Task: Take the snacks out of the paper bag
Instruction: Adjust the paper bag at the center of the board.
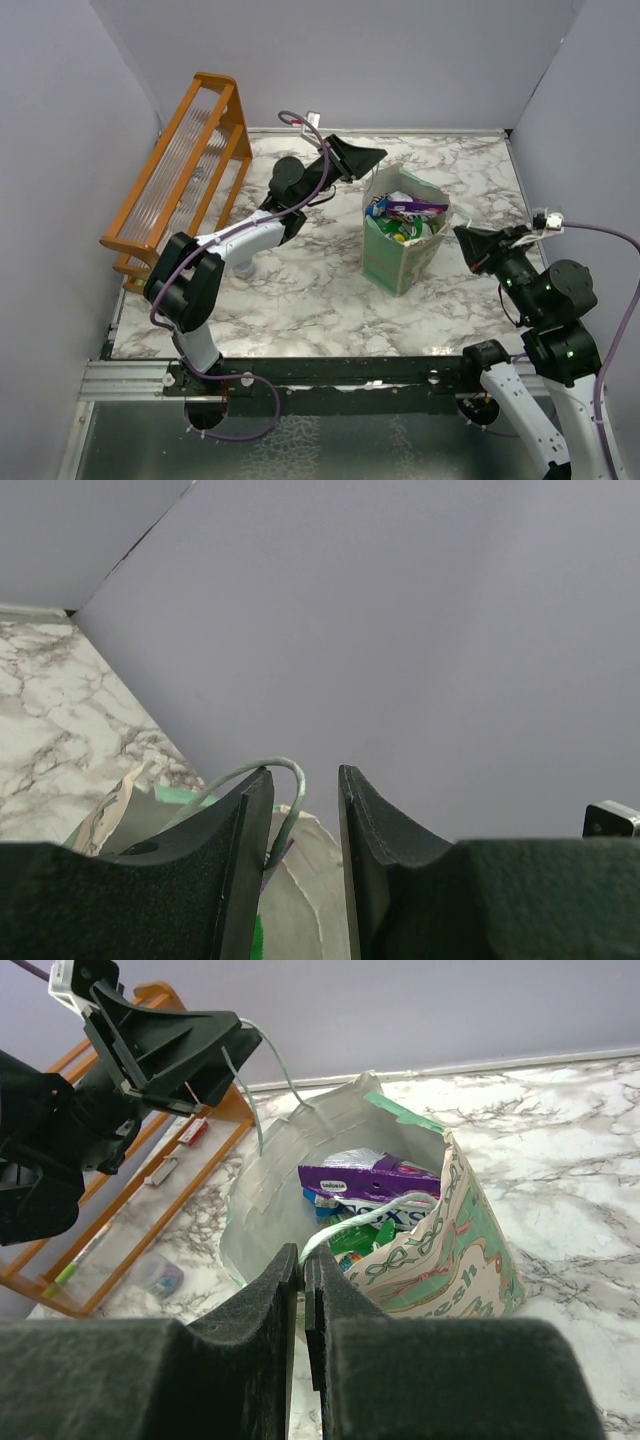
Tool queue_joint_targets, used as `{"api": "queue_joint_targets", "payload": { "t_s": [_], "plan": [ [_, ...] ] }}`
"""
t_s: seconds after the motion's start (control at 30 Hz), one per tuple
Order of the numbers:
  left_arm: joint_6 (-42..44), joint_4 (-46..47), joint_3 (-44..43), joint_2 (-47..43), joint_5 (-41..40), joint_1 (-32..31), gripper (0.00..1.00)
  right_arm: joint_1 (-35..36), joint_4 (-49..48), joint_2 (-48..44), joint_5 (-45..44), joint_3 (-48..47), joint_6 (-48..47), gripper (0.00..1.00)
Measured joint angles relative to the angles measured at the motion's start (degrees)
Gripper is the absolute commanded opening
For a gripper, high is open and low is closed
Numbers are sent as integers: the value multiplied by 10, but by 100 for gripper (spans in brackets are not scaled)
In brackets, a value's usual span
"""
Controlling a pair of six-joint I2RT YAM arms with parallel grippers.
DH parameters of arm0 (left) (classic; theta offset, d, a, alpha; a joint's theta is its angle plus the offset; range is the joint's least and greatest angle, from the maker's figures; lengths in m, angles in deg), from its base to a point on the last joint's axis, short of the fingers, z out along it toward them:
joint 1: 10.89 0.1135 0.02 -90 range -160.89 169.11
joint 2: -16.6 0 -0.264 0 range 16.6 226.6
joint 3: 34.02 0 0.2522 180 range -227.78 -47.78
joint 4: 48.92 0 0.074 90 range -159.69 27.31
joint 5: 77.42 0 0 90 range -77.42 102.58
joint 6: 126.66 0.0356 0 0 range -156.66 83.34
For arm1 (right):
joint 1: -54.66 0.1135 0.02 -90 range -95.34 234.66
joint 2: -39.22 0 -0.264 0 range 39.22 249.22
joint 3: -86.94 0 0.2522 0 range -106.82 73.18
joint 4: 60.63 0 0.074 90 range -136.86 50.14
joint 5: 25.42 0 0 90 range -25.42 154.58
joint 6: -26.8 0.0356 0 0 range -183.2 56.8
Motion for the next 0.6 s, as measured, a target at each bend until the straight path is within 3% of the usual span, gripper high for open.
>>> {"api": "queue_joint_targets", "payload": {
  "t_s": [0.4, 0.6],
  "plan": [
    [-1, -7, -54, 46, 29, 0, 21, 0, 2, -5, -9, 0, -2, 10],
    [0, -7, -65, 46, 40, 1, 25, 0, 3, -5, -9, 0, -4, 11]
  ]
}}
